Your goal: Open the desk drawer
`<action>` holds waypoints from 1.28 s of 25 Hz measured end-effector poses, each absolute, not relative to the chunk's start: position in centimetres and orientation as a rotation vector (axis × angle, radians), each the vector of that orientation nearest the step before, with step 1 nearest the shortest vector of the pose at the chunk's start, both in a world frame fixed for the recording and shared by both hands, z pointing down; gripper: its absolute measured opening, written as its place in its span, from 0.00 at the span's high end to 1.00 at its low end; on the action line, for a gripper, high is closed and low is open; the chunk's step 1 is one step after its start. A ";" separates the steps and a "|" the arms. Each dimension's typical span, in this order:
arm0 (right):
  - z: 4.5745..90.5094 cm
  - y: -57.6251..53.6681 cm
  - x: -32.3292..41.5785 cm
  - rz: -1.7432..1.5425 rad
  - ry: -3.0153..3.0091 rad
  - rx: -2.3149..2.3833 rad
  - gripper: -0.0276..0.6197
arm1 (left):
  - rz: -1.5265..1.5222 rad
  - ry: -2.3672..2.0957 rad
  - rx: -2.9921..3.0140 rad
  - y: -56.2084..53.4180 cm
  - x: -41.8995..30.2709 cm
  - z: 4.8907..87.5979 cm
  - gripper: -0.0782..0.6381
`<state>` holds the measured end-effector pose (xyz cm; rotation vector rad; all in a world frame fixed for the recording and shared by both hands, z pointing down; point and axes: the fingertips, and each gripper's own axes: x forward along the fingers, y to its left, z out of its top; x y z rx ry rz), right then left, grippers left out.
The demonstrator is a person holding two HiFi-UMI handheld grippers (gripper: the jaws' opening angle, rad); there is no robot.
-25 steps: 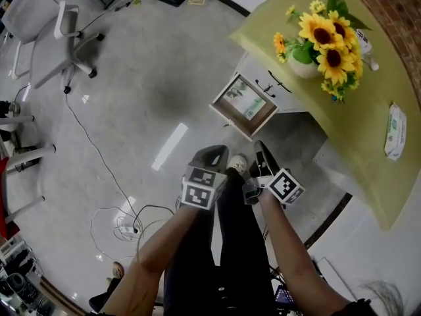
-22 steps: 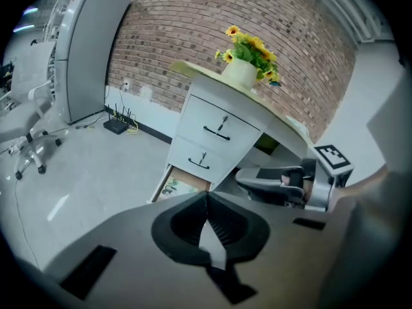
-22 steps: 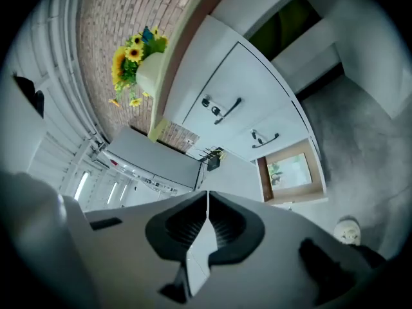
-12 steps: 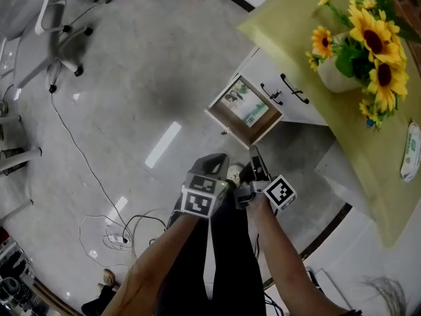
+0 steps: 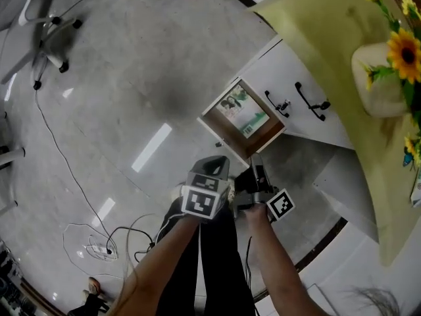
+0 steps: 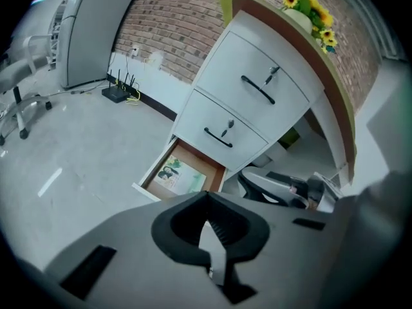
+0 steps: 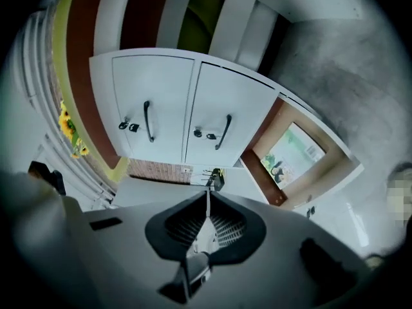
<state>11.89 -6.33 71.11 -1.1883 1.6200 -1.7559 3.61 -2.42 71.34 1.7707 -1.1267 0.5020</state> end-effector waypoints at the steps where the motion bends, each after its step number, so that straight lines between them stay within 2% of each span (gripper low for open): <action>1: 71.9 -6.8 12.3 -1.746 1.582 -1.192 0.93 | 0.504 -1.120 1.771 -2.7 3.8 72.0 0.88; 7: 75.8 -11.4 14.2 -1.631 1.543 -1.263 0.92 | 0.517 -1.093 1.763 -4.6 4.0 75.2 0.88; 10: 76.7 -13.7 15.7 -1.566 1.464 -1.244 0.80 | 0.527 -1.076 1.769 -5.0 4.4 76.3 0.88; 19: 76.8 -20.0 18.5 -1.395 1.396 -1.167 0.80 | 0.571 -1.021 1.824 -5.7 5.5 78.0 0.88; 32: 77.2 -21.8 18.8 -1.267 1.244 -1.116 0.81 | 0.560 -1.003 1.833 -6.3 5.6 78.8 0.88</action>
